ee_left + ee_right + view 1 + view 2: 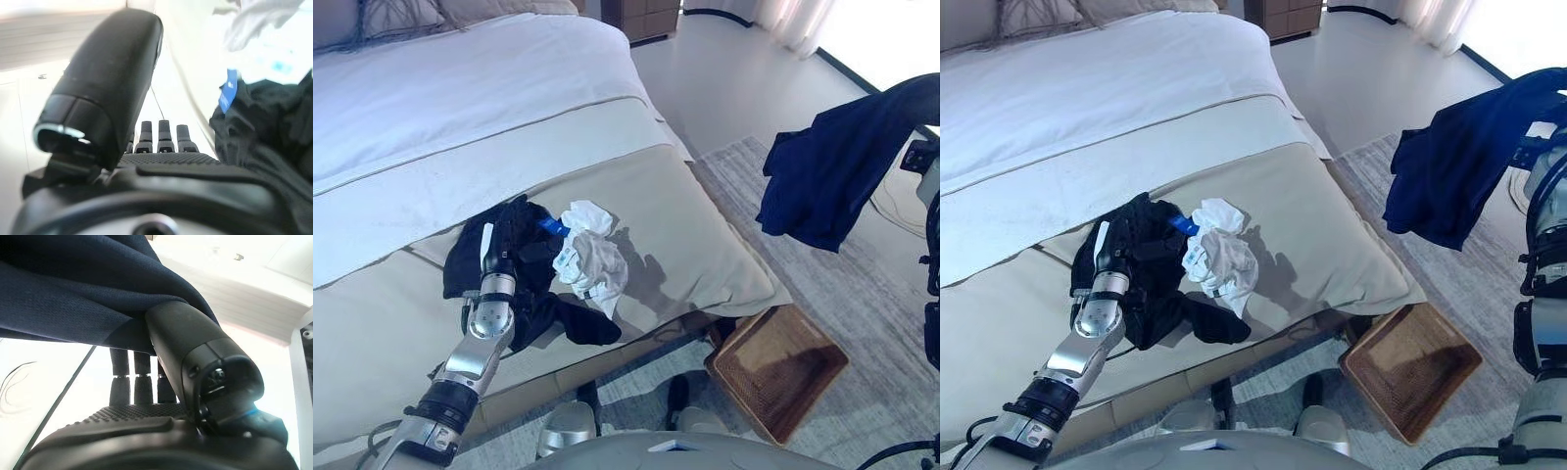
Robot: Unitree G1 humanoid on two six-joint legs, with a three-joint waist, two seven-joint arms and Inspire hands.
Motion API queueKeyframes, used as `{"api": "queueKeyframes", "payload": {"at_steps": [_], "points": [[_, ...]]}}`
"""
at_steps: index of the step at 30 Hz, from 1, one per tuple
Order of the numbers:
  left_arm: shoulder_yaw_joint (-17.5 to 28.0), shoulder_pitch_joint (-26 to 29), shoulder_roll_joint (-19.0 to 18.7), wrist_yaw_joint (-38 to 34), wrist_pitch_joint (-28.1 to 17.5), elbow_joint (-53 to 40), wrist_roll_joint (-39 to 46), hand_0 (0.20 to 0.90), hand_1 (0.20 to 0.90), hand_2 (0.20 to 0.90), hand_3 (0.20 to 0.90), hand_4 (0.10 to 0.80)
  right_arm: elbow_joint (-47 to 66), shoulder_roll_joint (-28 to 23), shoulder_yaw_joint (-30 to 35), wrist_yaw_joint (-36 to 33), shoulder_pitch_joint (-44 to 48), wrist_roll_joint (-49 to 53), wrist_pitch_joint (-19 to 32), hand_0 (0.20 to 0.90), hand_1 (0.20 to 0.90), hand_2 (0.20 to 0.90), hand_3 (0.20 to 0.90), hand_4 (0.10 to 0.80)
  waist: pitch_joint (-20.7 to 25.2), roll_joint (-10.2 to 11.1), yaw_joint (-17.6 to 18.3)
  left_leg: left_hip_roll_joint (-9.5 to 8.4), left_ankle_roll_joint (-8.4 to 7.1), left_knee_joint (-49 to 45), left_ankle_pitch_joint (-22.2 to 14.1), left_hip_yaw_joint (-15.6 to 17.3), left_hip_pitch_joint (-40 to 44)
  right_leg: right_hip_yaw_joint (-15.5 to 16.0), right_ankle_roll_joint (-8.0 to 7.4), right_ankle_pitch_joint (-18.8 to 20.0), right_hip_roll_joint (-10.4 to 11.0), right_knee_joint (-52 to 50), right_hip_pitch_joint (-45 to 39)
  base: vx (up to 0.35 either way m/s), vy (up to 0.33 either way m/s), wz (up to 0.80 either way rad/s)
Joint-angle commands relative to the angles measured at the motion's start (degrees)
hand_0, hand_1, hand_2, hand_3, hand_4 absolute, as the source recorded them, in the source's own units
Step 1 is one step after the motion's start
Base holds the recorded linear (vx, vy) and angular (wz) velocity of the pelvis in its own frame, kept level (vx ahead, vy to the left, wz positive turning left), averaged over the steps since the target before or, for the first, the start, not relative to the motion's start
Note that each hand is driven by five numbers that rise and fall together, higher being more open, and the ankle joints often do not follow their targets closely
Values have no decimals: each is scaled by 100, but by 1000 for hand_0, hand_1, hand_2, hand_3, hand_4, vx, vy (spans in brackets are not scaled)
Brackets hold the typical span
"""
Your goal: Pick up the clothes from the bed and place them into the basket
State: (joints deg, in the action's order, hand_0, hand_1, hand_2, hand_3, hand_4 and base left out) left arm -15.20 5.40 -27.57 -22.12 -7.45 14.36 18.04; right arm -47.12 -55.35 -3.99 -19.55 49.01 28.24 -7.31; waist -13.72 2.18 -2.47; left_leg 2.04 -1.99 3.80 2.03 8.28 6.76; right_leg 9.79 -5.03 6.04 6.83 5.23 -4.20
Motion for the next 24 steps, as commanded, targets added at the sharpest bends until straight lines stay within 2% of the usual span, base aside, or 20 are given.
{"api": "queueKeyframes", "payload": {"at_steps": [1, 10, 24], "points": [[-127, 489, -34, -159, -413, 78, -158, 900, 900, 900, 900, 800, 493, -520, 16, -200, -78, 8, 775, 300, 300, 300, 200, 100, 981, 46, 50, 116, -93, -62, -461, -114, -32, 254, 115, -634, -183, -258, -172, -14, -60, -8], [-76, 756, 54, -51, -266, 189, -343, 900, 900, 900, 900, 800, 1060, 210, 574, -4, -1497, -350, 865, 300, 300, 300, 200, 100, 888, -74, 408, 216, -97, 12, -417, 95, 58, 34, 116, -632, -273, -265, -99, -22, -41, -11], [-155, 700, 78, 381, -1, 218, -474, 900, 900, 900, 900, 800, 915, 776, 736, 421, -2574, -643, 613, 300, 300, 300, 200, 100, 754, -200, 733, 253, -106, -41, -446, 330, 142, -197, 101, -575, -326, -270, -63, 3, -5, -12]]}}
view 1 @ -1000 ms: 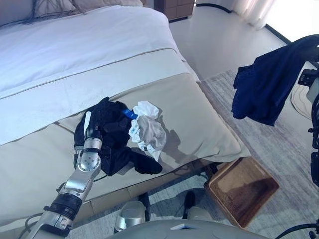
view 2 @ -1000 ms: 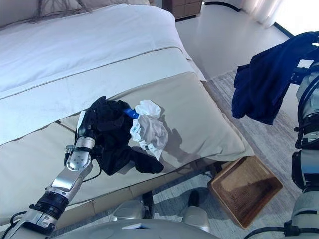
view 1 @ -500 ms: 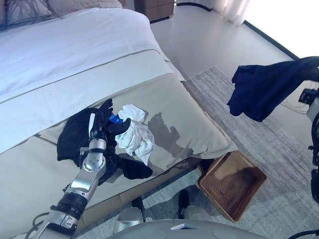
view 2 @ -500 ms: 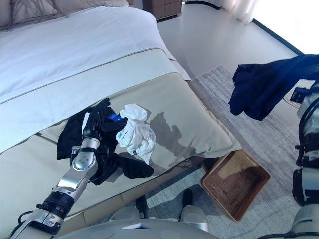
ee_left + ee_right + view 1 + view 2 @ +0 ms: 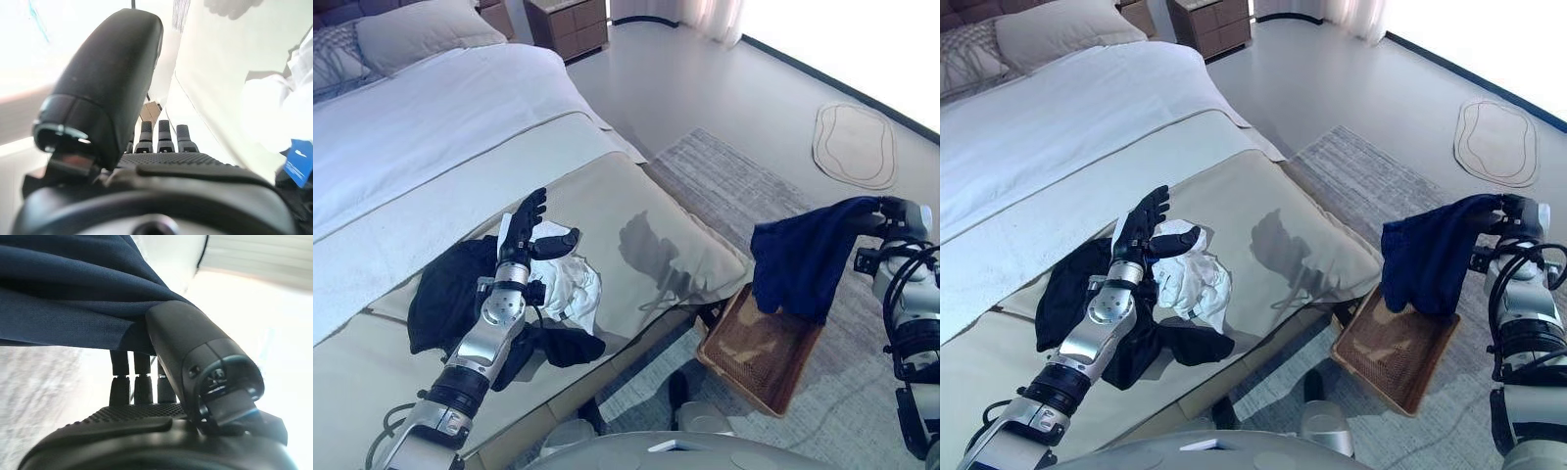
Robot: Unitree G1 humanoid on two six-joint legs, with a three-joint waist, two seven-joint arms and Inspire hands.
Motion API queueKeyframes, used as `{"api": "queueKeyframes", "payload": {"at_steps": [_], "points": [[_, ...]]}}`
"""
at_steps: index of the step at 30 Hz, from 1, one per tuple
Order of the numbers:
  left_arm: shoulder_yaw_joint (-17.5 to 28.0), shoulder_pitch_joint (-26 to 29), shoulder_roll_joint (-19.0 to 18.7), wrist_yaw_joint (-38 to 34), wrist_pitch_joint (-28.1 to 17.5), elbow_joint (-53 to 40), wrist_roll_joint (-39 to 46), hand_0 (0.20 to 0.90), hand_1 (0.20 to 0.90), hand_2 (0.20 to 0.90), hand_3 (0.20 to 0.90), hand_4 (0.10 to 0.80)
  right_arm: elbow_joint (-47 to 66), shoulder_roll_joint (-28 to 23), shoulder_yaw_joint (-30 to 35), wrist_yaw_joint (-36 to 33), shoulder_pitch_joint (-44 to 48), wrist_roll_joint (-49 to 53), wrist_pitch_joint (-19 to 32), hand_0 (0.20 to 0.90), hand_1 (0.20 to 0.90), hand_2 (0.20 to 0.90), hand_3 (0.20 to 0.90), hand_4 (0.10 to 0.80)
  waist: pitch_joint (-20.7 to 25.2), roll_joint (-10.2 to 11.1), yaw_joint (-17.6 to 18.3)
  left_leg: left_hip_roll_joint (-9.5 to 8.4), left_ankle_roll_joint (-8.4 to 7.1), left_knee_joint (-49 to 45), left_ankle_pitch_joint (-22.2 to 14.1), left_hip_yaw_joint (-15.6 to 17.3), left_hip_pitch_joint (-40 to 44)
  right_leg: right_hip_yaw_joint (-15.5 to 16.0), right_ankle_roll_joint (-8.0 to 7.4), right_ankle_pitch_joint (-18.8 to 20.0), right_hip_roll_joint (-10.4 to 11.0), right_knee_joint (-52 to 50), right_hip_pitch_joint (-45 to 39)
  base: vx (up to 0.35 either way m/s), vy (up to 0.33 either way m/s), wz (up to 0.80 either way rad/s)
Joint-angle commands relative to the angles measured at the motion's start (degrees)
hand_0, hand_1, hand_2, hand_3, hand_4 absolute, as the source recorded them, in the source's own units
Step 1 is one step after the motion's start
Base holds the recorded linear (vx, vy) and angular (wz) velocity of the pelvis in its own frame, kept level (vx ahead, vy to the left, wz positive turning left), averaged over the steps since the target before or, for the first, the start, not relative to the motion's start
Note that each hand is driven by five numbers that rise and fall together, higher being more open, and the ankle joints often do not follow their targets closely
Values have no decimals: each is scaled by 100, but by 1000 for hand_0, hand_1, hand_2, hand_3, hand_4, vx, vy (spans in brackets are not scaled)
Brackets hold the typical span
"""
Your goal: Pick up the clothes from the bed and place them into the basket
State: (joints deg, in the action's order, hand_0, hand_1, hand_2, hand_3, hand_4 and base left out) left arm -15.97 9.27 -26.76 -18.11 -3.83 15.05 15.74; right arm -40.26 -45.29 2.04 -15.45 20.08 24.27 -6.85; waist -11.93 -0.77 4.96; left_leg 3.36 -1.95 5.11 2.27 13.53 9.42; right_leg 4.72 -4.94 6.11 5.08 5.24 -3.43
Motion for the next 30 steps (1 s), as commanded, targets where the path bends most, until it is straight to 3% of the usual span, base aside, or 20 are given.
{"api": "queueKeyframes", "payload": {"at_steps": [1, 16, 30], "points": [[-83, 312, -3, -4, -346, 158, -255, 900, 900, 900, 900, 800, 200, -210, 132, 17, 268, -332, 562, 300, 300, 300, 200, 100, 568, 91, -1, 121, -111, -178, -469, -186, -129, 306, 90, -578, -148, -276, -131, -10, -8, -16], [-120, 285, 21, 56, -299, 187, -237, 900, 900, 900, 900, 800, -439, -29, 94, 1, -217, -1213, 468, 300, 300, 300, 200, 100, 388, -203, 142, 116, -164, -316, -491, -6, -227, 264, 66, -569, -98, -359, 41, -27, 2, -5], [-158, 184, 29, 161, -315, 215, -226, 900, 900, 900, 900, 800, -973, 60, 158, 19, -604, -1772, 699, 300, 300, 300, 200, 100, 303, -455, 195, 90, -196, -336, -483, 63, -280, 236, 45, -578, -72, -359, 108, 0, 0, 0]]}}
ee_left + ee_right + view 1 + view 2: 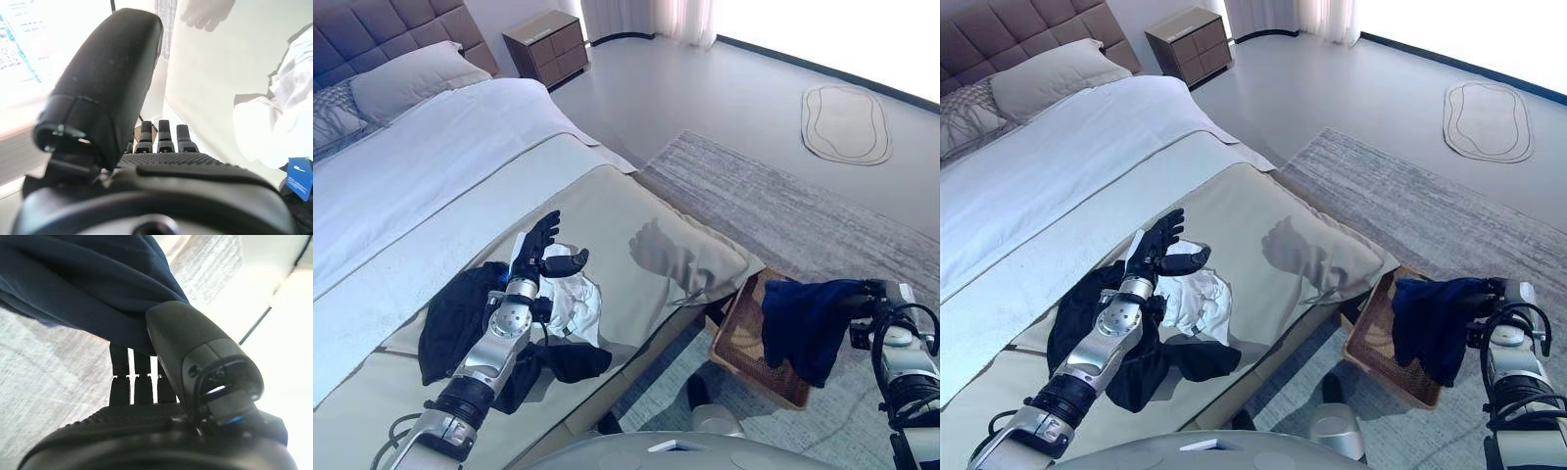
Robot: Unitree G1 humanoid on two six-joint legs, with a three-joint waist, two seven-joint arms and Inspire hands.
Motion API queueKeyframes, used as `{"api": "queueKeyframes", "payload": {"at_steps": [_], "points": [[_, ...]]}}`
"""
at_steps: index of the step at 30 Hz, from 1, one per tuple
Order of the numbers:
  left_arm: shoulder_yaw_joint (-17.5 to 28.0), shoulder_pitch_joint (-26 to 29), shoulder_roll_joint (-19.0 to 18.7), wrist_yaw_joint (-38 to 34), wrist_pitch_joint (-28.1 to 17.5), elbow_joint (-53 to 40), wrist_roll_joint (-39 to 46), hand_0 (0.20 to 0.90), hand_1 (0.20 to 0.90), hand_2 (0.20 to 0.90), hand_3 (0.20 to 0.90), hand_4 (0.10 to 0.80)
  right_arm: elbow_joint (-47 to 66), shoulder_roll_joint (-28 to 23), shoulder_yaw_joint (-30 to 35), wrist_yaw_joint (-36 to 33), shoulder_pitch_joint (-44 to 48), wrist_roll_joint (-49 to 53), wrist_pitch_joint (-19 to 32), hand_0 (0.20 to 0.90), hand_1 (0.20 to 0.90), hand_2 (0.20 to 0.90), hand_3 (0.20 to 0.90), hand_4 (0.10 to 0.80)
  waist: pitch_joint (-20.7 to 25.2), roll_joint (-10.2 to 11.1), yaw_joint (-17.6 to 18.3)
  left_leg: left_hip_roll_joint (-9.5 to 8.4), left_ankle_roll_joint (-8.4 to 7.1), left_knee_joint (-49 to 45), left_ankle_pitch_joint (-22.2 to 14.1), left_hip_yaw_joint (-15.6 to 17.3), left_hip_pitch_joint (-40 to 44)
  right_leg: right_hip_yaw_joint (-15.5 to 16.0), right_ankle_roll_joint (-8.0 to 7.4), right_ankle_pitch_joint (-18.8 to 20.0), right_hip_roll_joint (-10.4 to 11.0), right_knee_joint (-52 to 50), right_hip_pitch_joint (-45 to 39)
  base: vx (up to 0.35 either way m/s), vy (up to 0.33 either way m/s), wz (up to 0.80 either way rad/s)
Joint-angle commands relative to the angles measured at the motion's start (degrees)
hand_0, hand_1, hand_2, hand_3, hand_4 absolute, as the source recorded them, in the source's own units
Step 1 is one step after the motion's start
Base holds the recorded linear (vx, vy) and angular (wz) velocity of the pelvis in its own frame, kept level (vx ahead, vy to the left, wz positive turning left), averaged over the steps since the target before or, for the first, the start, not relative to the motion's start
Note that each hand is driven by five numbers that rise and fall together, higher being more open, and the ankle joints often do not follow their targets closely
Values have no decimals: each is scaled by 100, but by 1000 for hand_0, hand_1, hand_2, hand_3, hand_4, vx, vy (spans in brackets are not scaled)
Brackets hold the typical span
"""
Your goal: Pick up the clothes from the bed and place them into the basket
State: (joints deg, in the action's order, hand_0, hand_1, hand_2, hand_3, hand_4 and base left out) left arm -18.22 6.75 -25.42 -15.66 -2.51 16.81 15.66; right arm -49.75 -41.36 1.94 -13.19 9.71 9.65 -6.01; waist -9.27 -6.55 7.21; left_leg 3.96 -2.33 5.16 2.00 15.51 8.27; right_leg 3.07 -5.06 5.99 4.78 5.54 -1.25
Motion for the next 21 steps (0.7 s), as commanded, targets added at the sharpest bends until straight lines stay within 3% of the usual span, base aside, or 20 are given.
{"api": "queueKeyframes", "payload": {"at_steps": [1, 2, 3, 4, 21], "points": [[69, 432, -110, -75, -442, 5, -224, 900, 900, 900, 900, 800, -53, -324, 160, -223, 415, -375, 604, 300, 300, 300, 200, 100, 28, 110, -30, 28, -157, -342, -455, -133, -172, 398, 56, -564, -40, -387, -105, 0, 0, 0], [54, 443, -114, -76, -450, -4, -229, 900, 900, 900, 900, 800, -107, -315, 140, -247, 419, -435, 597, 300, 300, 300, 200, 100, 20, 101, -33, 27, -156, -337, -455, -131, -178, 396, 53, -565, -39, -384, -98, 0, 0, 0], [44, 456, -124, -65, -450, -26, -236, 900, 900, 900, 900, 800, -173, -299, 114, -294, 414, -527, 559, 507, 507, 507, 442, 342, 17, 90, -37, 23, -156, -333, -451, -129, -189, 393, 48, -559, -36, -377, -89, 0, 0, 0], [40, 460, -134, -46, -452, -39, -250, 900, 900, 900, 900, 800, -217, -294, 100, -308, 412, -578, 517, 900, 900, 900, 900, 800, 15, 83, -42, 19, -154, -333, -450, -128, -195, 393, 46, -557, -34, -375, -85, 0, 0, 0], [-9, 368, -139, 54, -394, 19, -285, 900, 900, 900, 900, 800, -372, 19, -81, -508, 278, -804, 558, 900, 900, 900, 900, 800, 65, 125, -118, 5, -115, -345, -466, -194, -160, 402, 64, -573, -56, -382, -153, 2, 0, -1]]}}
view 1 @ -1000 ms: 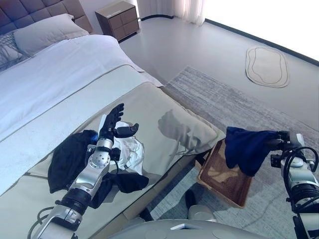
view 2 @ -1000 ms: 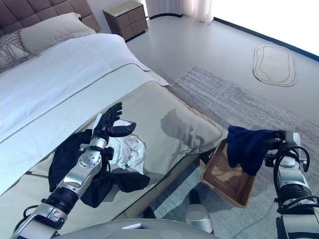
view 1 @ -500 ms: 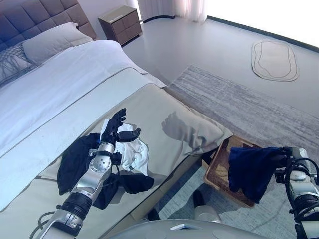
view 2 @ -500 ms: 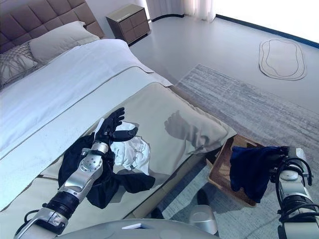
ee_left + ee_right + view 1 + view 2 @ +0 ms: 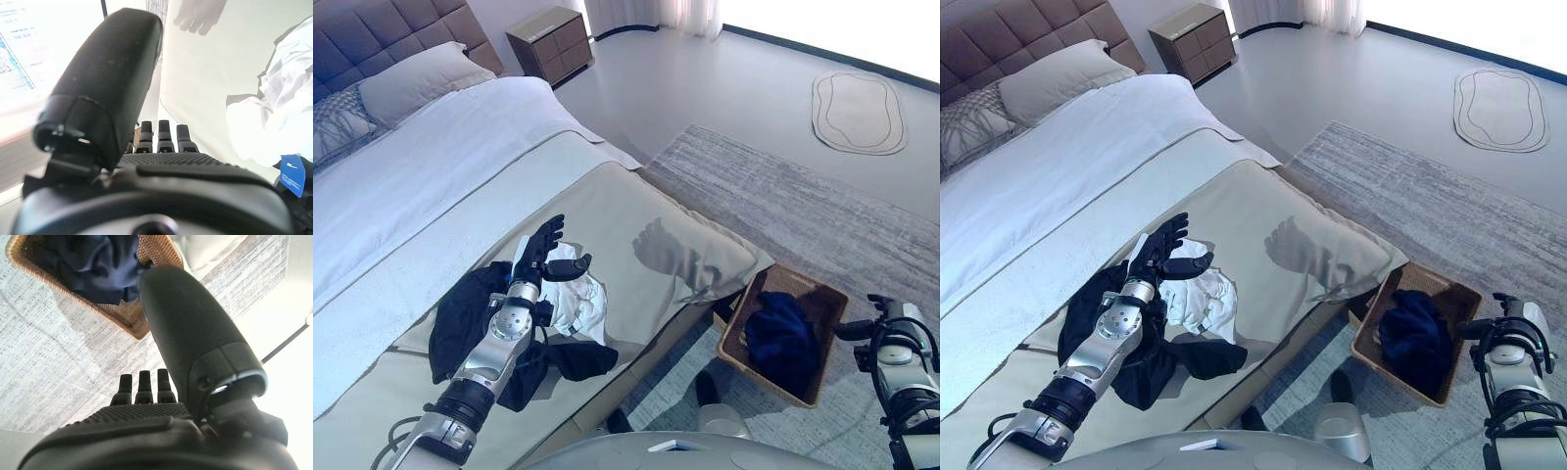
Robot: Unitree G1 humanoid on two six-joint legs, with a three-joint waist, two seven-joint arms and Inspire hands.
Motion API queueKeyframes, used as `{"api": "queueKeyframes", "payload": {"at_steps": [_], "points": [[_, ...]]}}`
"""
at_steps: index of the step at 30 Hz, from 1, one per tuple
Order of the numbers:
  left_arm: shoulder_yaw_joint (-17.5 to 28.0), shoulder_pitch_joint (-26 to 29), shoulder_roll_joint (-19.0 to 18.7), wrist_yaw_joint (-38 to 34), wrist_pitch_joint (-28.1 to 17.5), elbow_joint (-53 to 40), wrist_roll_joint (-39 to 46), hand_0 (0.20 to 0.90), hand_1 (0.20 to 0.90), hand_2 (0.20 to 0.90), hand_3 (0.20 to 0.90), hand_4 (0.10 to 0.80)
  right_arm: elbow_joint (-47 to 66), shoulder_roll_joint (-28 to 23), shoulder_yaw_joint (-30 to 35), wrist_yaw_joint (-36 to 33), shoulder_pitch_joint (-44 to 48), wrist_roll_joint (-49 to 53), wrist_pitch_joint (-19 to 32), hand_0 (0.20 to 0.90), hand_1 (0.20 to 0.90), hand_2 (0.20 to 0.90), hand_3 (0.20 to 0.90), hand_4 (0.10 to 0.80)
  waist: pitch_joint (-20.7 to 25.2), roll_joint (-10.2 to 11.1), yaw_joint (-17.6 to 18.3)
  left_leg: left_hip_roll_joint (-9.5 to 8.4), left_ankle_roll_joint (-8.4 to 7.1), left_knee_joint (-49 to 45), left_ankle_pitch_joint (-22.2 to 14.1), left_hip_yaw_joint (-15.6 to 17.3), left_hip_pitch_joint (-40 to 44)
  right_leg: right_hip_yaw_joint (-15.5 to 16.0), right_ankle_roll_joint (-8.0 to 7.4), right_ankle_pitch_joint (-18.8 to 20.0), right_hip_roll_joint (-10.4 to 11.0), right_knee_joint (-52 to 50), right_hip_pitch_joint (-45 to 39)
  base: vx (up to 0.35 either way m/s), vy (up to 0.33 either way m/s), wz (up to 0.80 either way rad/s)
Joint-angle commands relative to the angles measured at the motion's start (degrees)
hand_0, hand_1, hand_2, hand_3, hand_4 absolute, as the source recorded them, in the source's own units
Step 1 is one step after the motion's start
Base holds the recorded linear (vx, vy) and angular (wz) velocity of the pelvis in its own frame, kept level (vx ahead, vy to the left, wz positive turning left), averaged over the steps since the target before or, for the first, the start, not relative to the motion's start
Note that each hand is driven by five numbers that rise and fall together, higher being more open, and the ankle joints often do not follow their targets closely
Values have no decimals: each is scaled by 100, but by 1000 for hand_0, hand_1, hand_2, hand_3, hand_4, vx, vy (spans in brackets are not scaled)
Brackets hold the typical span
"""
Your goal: Pick up the clothes from the bed and place them into the basket
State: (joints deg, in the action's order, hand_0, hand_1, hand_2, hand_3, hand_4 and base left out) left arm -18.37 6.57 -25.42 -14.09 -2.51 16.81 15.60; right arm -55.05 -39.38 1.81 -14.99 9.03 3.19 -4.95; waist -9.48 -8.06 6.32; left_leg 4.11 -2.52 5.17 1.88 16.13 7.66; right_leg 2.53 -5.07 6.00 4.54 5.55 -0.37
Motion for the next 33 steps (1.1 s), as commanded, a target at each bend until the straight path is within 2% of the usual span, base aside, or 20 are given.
{"api": "queueKeyframes", "payload": {"at_steps": [1, 3, 8, 13, 16, 19, 23, 25, 28, 31, 33], "points": [[11, 386, -136, -106, -386, 23, -285, 900, 900, 900, 900, 800, 166, -180, -69, -318, 347, -167, 466, 900, 900, 900, 900, 800, 86, 276, -31, -11, -96, -345, -453, -260, -99, 458, 64, -574, -32, -384, -243, 0, 0, 0], [36, 368, -127, -132, -354, 31, -309, 900, 900, 900, 900, 800, 215, -189, -82, -259, 354, -149, 522, 900, 900, 900, 900, 800, 88, 286, -45, -19, -93, -338, -449, -281, -99, 464, 65, -573, -31, -377, -251, 0, 0, 0], [81, 273, -77, -129, -208, 358, -465, 900, 900, 900, 900, 800, 611, -89, -63, 218, 341, 635, 812, 900, 900, 900, 900, 800, 80, 317, -93, -20, -99, -318, -436, -326, -105, 509, 72, -587, -14, -390, -266, 0, 0, 0], [329, 3, 102, 129, -269, 923, -44, 900, 900, 900, 900, 800, 1137, 91, -25, 786, 350, 1518, 1275, 900, 900, 900, 900, 800, 91, 365, -204, -30, -123, -287, -405, -457, -106, 586, 96, -601, 16, -352, -334, 3, -2, 3], [448, -157, 197, 294, -265, 1045, 243, 900, 900, 900, 900, 800, 1491, 204, -107, 784, 409, 1739, 1532, 900, 900, 900, 900, 800, 73, 375, -314, -37, -139, -247, -362, -583, -122, 653, 112, -613, 32, -341, -370, -10, -12, 15], [529, -266, 262, 180, -277, 1088, 266, 900, 900, 900, 900, 800, 1806, 326, -195, 457, 563, 1774, 1750, 900, 900, 900, 900, 800, 50, 376, -443, -68, -154, -236, -325, -732, -176, 743, 147, -646, 45, -344, -404, -32, -12, 17], [597, -341, 312, 156, -386, 1139, 148, 900, 900, 900, 900, 800, 2117, 521, -339, 552, 919, 2074, 1792, 900, 900, 900, 900, 800, 35, 384, -628, -119, -169, -257, -284, -945, -284, 871, 212, -713, 63, -373, -426, -24, -2, 34], [631, -364, 268, 95, -379, 1102, 38, 900, 900, 900, 900, 800, 2318, 617, -454, 600, 1061, 2252, 1583, 900, 900, 900, 900, 800, 6, 412, -741, -130, -183, -281, -245, -1023, -362, 958, 248, -739, 79, -406, -420, -44, -2, 32], [662, -322, 235, 73, -407, 1136, -12, 900, 900, 900, 900, 800, 2470, 615, -690, -21, 1359, 1360, 1759, 900, 900, 900, 900, 800, -53, 441, -860, -67, -222, -363, -171, -926, -511, 1185, 278, -791, 144, -499, -382, -74, 28, 39], [533, -154, 327, 111, -525, 1279, -141, 900, 900, 900, 900, 800, 2547, 516, -794, -610, 1740, 504, 1716, 900, 900, 900, 900, 800, -106, 405, -910, 67, -288, -379, -56, -513, -616, 1584, 279, -814, 256, -546, -370, -71, 98, 53], [466, -138, 360, 147, -513, 1358, -254, 900, 900, 900, 900, 800, 2534, 487, -934, -729, 1942, 176, 1638, 900, 900, 900, 900, 800, -105, 412, -974, 58, -281, -377, -53, -545, -649, 1670, 275, -845, 292, -599, -368, 24, 87, 54]]}}
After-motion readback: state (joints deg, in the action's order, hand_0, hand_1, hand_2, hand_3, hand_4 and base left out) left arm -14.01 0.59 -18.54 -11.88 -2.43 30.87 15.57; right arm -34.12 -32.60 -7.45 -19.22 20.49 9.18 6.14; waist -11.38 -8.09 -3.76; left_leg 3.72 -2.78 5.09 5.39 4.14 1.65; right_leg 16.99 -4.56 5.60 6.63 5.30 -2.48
